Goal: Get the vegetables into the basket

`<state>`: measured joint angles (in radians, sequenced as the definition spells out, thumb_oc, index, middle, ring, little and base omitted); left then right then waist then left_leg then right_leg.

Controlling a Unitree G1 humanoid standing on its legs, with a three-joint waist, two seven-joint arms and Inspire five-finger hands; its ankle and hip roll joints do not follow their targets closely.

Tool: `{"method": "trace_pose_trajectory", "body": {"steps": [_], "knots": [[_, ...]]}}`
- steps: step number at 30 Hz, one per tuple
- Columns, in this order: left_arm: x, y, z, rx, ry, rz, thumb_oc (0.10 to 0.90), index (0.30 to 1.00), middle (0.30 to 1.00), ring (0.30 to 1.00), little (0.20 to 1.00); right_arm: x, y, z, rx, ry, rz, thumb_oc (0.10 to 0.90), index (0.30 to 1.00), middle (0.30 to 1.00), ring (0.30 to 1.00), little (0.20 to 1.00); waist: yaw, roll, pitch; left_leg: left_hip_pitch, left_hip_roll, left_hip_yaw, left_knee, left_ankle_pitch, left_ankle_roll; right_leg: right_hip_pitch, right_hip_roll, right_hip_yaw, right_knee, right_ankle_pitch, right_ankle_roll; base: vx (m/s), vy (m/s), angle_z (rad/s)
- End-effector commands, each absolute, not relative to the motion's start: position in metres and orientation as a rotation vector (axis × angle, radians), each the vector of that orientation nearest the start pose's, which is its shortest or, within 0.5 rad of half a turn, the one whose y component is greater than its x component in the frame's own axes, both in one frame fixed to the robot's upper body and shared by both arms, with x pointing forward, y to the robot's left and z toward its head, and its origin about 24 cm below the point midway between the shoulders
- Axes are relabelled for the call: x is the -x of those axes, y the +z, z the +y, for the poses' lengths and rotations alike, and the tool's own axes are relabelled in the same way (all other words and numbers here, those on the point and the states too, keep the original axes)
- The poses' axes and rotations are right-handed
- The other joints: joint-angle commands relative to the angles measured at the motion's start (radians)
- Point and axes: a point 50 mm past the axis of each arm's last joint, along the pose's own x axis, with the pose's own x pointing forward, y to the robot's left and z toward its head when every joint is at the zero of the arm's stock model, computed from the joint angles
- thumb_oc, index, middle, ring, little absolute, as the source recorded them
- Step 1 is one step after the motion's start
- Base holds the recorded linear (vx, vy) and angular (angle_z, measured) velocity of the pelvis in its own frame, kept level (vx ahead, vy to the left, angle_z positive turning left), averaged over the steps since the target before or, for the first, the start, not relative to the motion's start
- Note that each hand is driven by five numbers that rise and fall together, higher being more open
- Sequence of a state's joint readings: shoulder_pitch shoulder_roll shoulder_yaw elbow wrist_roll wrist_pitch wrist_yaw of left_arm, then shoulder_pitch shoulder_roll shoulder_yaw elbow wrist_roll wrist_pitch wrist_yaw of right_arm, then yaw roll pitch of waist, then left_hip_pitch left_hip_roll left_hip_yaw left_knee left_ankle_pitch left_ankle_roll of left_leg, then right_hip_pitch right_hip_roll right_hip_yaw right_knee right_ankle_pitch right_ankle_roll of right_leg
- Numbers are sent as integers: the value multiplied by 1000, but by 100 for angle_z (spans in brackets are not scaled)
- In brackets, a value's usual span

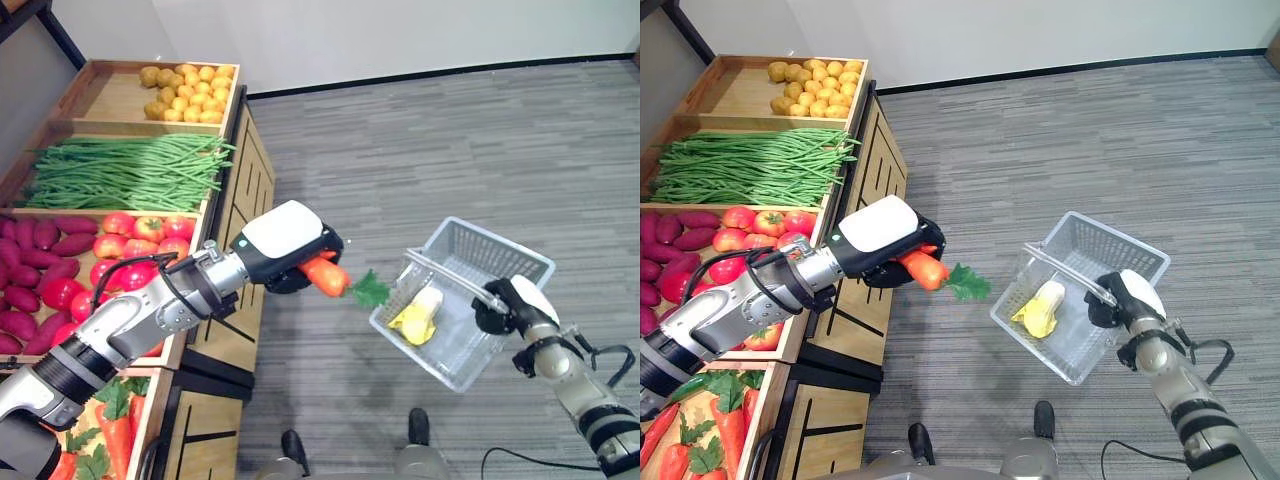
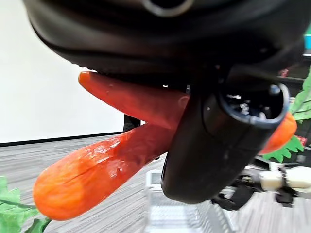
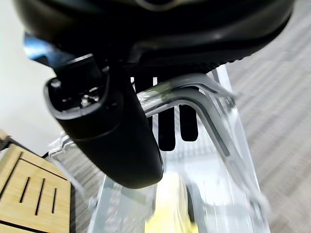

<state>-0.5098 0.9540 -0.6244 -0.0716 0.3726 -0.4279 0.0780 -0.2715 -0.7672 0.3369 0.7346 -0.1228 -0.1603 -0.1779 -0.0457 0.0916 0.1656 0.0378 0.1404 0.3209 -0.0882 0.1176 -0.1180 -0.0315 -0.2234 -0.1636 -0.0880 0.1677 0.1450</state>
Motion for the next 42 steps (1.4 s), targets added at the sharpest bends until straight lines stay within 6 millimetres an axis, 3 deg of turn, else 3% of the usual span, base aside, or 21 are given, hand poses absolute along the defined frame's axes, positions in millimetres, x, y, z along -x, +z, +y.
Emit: {"method": "trace_pose_trajectory", "body": {"steps": [1,6,7,13,24,36,42], "knots": [[-279,203,123,-1164,-613,-975,400,300,300,300,300,-326,106,-292,981,-145,-115,400,300,300,300,300,13,-43,-45,10,0,-55,1,-40,-21,52,16,-58,1,-76,63,0,0,0],[-273,202,108,-1096,-672,-1002,400,300,300,300,300,-337,109,-272,899,-122,-156,400,300,300,300,300,18,-40,-49,14,3,-56,1,-40,-21,58,20,-60,1,-80,60,0,0,0],[-271,200,102,-1073,-690,-1010,400,300,300,300,300,-340,111,-257,832,-95,-189,400,300,300,300,300,18,-41,-51,17,6,-55,1,-39,-22,60,23,-60,1,-82,57,0,0,0],[-267,189,90,-1024,-745,-991,400,300,300,300,300,-337,113,-230,686,-18,-254,400,300,300,300,300,12,-45,-58,24,10,-55,1,-42,-20,68,25,-60,1,-88,55,0,0,0],[-272,157,77,-1036,-815,-888,400,300,300,300,300,-330,130,-205,562,64,-374,400,300,300,300,300,-4,-52,-68,35,7,-48,1,-51,-17,75,28,-58,1,-92,56,0,0,0],[-290,128,71,-1187,-814,-805,400,300,300,300,300,-321,147,-179,480,192,-474,400,300,300,300,300,-22,-56,-77,42,11,-33,1,-56,-16,72,29,-45,1,-93,55,5,-3,-3],[-304,112,82,-1270,-742,-719,400,300,300,300,300,-305,150,-164,395,322,-504,400,300,300,300,300,-37,-60,-78,48,13,-22,1,-56,-17,72,33,-35,1,-94,52,7,-6,-5]]}}
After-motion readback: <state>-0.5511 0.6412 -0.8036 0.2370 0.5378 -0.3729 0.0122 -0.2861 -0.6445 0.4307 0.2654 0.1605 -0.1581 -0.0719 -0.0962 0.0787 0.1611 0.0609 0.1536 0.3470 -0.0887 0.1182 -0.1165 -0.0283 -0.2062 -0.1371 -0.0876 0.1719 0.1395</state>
